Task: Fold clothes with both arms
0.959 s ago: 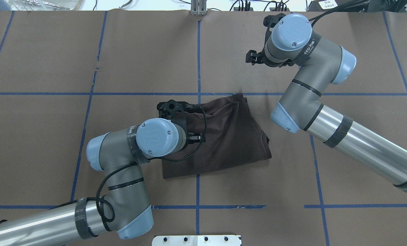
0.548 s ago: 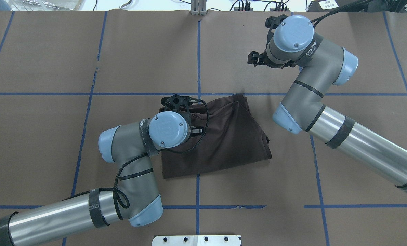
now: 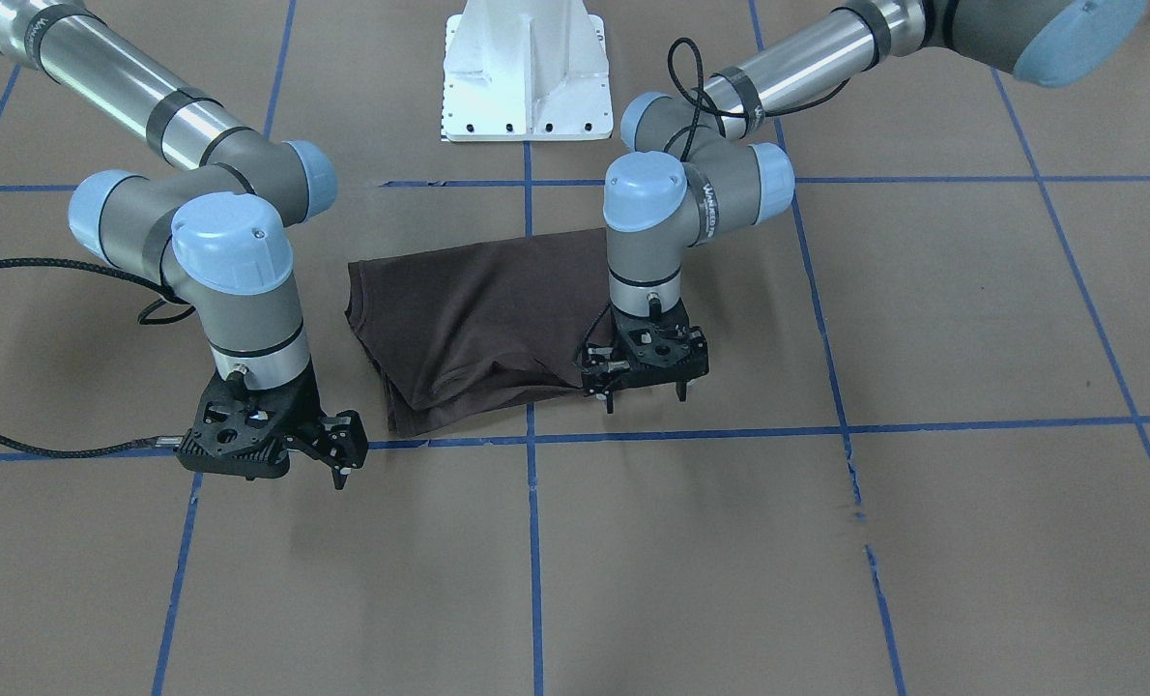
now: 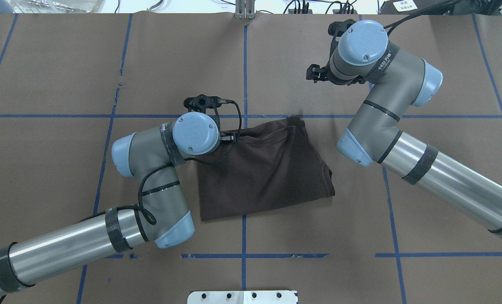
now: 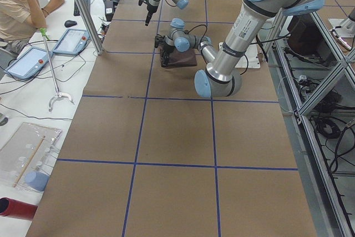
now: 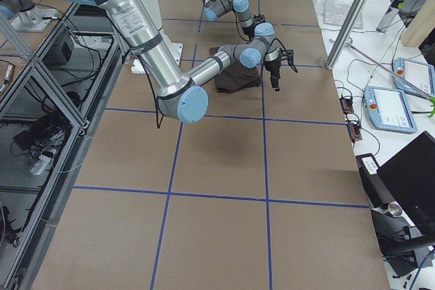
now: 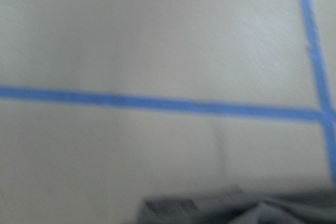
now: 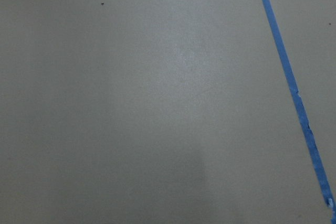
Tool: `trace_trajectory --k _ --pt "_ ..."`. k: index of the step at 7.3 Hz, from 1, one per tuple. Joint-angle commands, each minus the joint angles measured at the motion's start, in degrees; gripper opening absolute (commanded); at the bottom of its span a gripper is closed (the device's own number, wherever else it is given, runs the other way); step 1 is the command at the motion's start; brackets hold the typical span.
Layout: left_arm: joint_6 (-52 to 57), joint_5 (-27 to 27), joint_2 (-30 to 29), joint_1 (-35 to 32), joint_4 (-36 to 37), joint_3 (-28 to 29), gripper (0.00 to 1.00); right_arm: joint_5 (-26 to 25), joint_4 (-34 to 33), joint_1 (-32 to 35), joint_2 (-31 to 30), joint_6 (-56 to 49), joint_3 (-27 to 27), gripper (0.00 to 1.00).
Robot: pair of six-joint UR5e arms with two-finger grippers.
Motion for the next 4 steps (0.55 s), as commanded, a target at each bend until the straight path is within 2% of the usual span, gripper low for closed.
trace_trajectory --k 1,2,4 --pt "5.0 -1.5 0.2 -4.5 -4.7 3.1 1.0 0.0 0.0 0.0 -0.1 0.0 0.0 1.0" --pt "5.0 -6.3 0.8 -4.7 -8.0 2.4 1.0 0.1 0.0 0.0 -0.1 -0.1 0.0 1.0" --pt "4.7 -8.2 5.4 -4.2 -12.0 -4.9 1.0 0.1 0.0 0.0 -0.1 -0.1 0.0 1.0"
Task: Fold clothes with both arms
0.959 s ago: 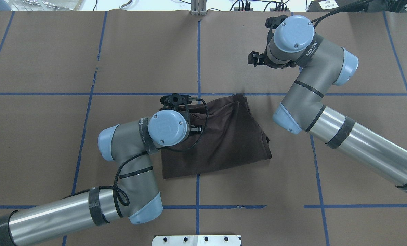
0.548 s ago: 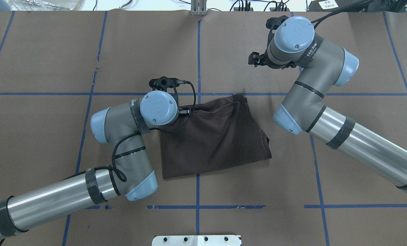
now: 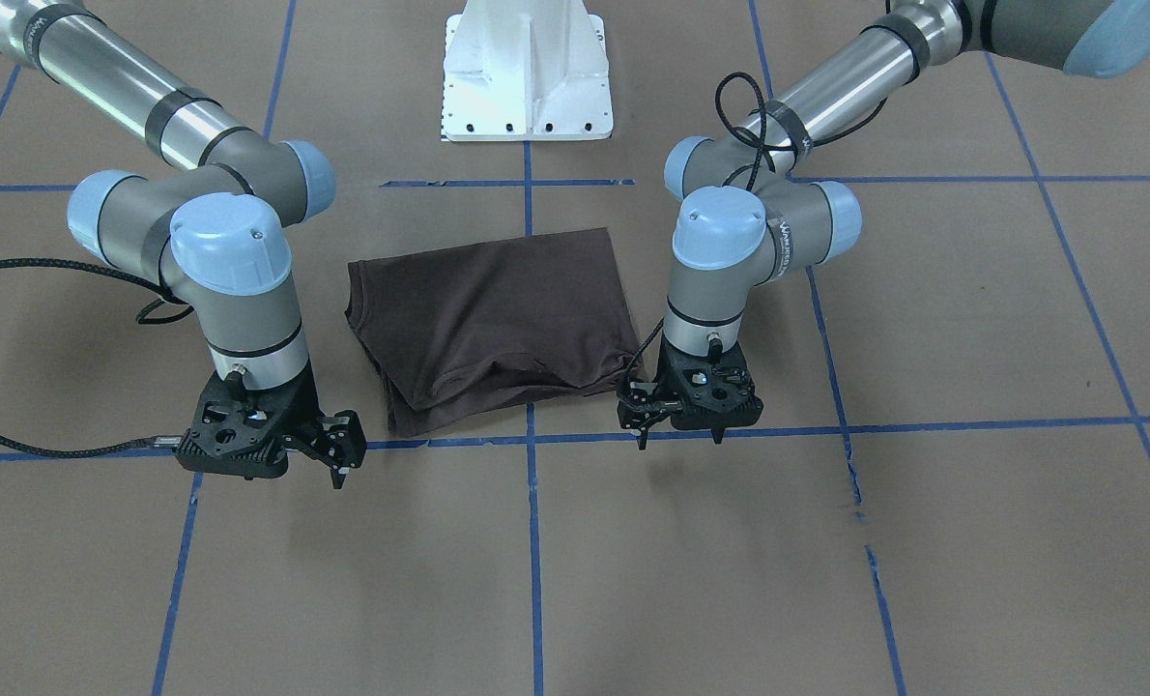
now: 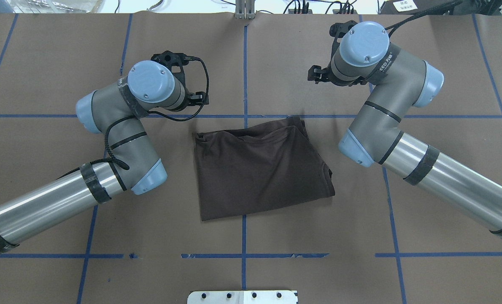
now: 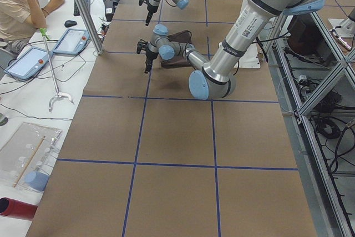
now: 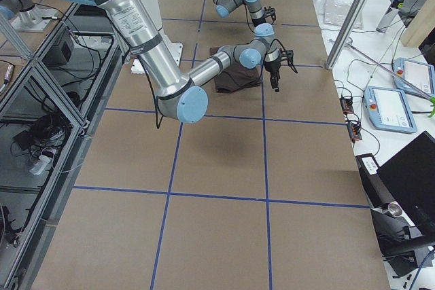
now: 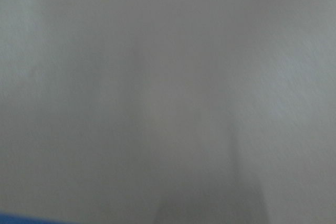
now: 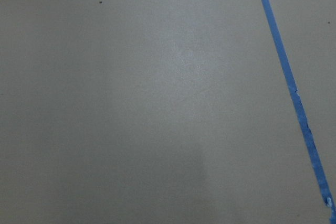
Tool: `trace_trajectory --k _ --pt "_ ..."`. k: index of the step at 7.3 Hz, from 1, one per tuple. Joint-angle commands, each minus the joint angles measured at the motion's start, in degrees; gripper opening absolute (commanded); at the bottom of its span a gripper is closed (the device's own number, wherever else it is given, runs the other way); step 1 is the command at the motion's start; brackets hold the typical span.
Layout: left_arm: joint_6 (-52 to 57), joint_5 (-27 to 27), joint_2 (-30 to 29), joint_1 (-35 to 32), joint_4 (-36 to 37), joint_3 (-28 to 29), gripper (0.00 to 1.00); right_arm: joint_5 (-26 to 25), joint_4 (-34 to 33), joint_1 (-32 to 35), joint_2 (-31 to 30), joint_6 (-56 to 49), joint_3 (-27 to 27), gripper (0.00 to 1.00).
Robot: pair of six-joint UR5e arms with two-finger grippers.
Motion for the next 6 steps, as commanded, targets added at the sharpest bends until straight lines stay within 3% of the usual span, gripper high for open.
trace_trajectory --k 1,3,5,6 --pt "-0.5 -1.5 4.7 2.0 -2.1 -8.8 1.0 0.0 0.0 0.0 0.0 0.0 0.0 1.0" --pt "-8.7 -1.3 6.4 4.9 -2.3 -11.2 0.97 0.0 0.0 0.0 0.0 0.0 0.0 1.0" --pt "-13.3 -1.0 6.7 7.0 -2.4 -10.6 0.49 0.0 0.0 0.0 0.0 0.0 0.0 1.0" --pt "-13.4 -1.0 6.8 7.1 -2.3 -10.5 0.43 0.0 0.0 0.0 0.1 0.0 0.0 1.0"
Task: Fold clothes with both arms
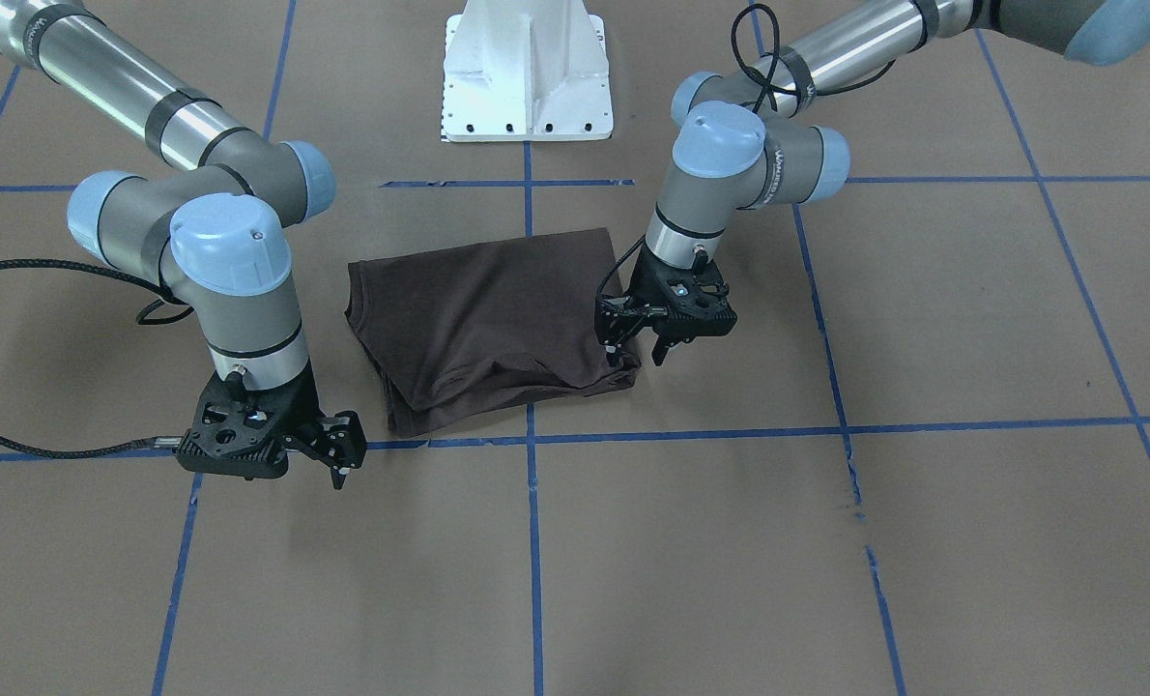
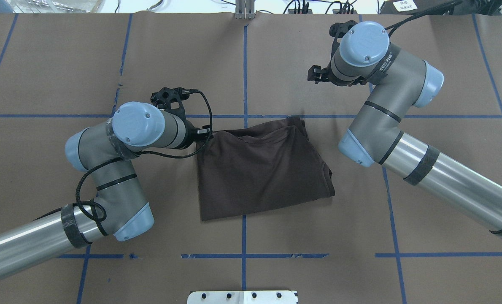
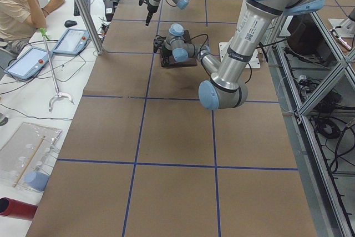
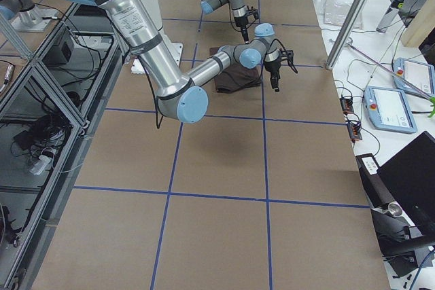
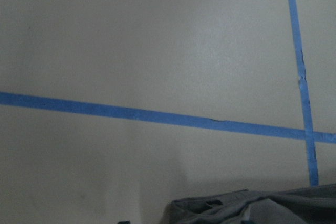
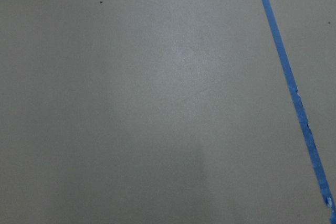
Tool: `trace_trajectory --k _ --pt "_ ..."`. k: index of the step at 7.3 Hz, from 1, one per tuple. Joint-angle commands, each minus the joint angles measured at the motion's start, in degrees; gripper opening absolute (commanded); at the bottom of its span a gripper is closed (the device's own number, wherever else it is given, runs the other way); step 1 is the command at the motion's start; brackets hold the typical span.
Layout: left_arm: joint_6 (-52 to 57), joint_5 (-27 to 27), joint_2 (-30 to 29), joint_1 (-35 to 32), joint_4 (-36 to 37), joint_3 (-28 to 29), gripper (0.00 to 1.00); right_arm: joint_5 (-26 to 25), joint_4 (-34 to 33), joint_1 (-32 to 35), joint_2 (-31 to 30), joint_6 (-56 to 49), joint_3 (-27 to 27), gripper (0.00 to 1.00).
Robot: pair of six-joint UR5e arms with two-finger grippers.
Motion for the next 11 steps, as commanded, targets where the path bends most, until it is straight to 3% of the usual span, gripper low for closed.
trace_trajectory --k 1,2,3,11 --pt "-1.1 0.0 0.2 0.4 0.0 0.1 0.33 0.0 0.0 0.0 0.0 0.0 0.0 1.0" --pt "-0.8 0.0 0.1 0.4 0.2 -0.1 0.12 0.0 0.0 0.0 0.0 0.0 0.0 1.0" --pt "-0.5 0.0 0.2 0.4 0.2 -0.2 0.0 0.0 0.0 0.0 0.0 0.0 0.0 1.0" --pt "7.4 1.0 1.0 -5.3 -0.8 5.1 0.0 -0.2 0.1 -0.4 -0.1 0.3 1.6 1.0"
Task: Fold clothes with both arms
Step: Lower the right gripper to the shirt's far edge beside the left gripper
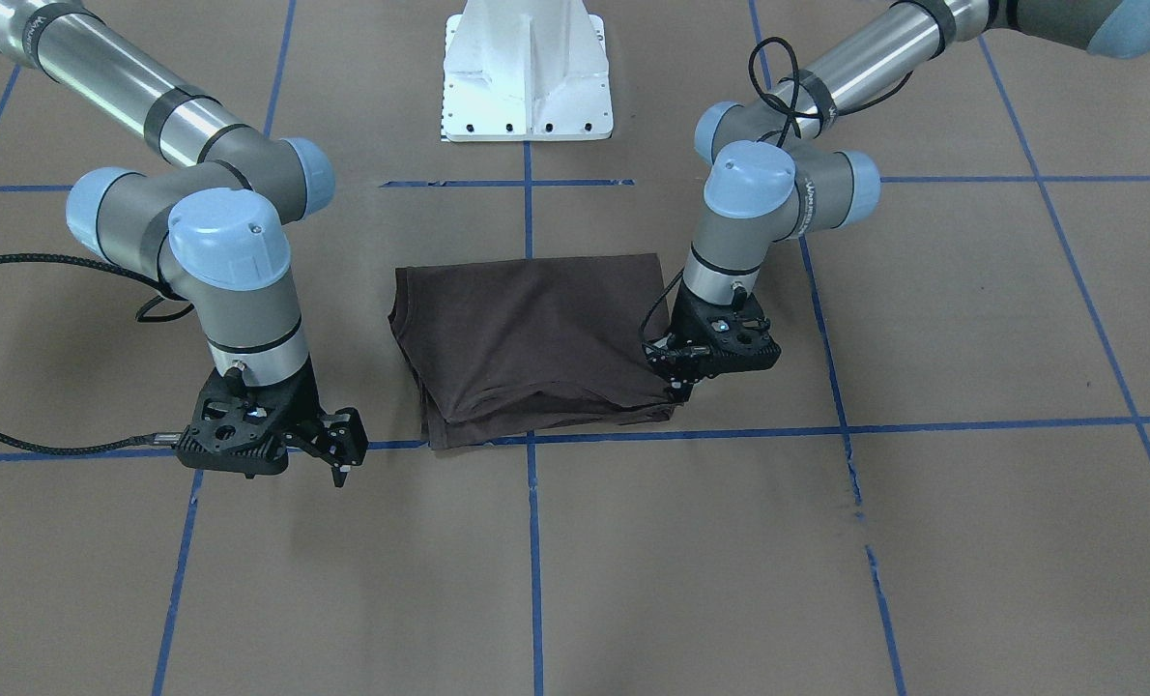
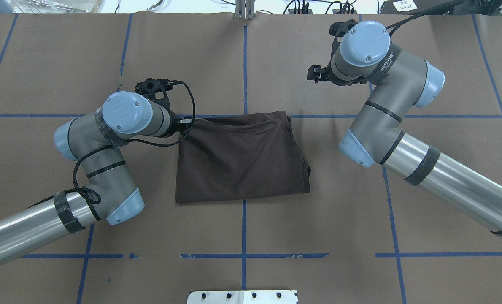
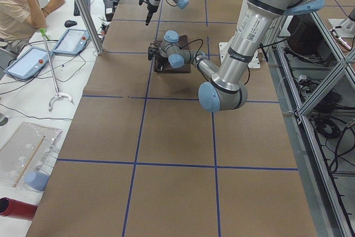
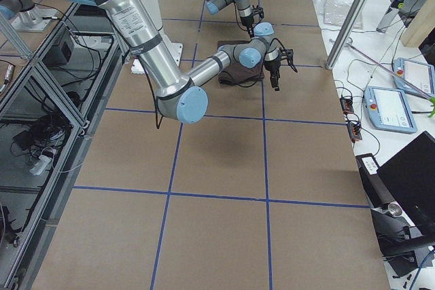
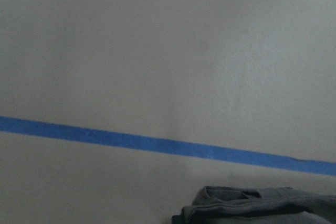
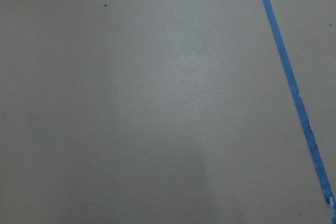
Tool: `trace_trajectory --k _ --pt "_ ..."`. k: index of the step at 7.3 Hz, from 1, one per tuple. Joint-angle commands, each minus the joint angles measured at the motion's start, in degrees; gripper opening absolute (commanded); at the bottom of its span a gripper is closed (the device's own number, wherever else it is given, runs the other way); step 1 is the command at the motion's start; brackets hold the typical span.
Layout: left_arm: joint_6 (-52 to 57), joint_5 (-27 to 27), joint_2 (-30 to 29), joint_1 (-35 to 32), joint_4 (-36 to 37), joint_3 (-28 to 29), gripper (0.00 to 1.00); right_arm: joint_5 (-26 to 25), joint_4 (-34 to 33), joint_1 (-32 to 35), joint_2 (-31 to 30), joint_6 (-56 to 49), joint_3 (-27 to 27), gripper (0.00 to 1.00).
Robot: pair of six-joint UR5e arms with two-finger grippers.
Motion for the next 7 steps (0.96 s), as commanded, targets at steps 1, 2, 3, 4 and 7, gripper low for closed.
trace_trajectory --k 1,2,3,4,7 --pt "3.5 0.1 0.1 -2.2 -0.8 0.8 0.0 -0.1 0.0 -0.8 0.7 0.9 0.5 1.0" --pt "5.0 0.1 0.0 -2.6 -0.9 0.8 0.98 -0.2 0.1 -1.4 1.5 1.3 0.5 1.0" --pt "6.6 -0.1 0.0 -3.3 -1.0 0.3 1.0 -0.2 0.1 -2.3 2.4 2.1 0.4 1.0" --pt "9.0 -0.4 0.0 -4.1 -1.0 0.1 1.0 -0.3 0.1 -3.4 4.0 4.3 0.4 1.0" --pt "9.4 -0.7 0.2 -4.2 -1.0 0.1 1.0 -4.8 7.5 -9.7 3.8 8.1 -0.4 0.99"
